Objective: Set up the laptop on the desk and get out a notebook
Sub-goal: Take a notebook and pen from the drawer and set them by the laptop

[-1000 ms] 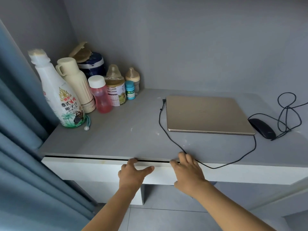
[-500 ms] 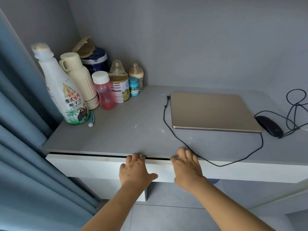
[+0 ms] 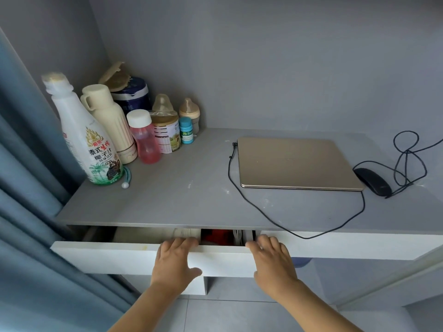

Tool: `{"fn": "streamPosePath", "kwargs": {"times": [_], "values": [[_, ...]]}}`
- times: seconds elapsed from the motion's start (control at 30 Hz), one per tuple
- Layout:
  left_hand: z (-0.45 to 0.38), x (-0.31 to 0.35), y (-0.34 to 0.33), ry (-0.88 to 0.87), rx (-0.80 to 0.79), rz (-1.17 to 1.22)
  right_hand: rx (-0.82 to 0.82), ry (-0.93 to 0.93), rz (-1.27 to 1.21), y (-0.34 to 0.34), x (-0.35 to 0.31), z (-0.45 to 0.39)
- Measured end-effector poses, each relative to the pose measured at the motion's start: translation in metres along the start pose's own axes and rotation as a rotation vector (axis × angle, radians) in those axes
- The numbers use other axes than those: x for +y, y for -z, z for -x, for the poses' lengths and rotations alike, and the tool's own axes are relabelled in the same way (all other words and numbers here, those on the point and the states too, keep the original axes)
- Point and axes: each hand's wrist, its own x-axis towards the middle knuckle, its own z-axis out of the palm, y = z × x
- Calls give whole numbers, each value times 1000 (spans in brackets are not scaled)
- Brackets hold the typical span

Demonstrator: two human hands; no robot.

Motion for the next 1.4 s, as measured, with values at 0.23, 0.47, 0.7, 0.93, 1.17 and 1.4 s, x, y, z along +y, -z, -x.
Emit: {"fn": "streamPosePath", "kwargs": {"times": [0.23,0.47,0.7,0.93,1.17,1.4], "values": [[14,-4,3,-1,-103,20,-100,69,-61,12,-1,15],[33,-2,12,16,-168,24,-195,59,-51,21,-6,22],[58,-2,13,25,-199,-11,-228,55,-88,26,-11,38],[81,-6,14,20,-233,-50,-395,56,-202,33,-14,45],[97,-10,19,25,-265,-5,-596,25,-248,40,-19,46],[105,-10,26,36,-346,-11,-755,30,-304,47,-25,43]]}}
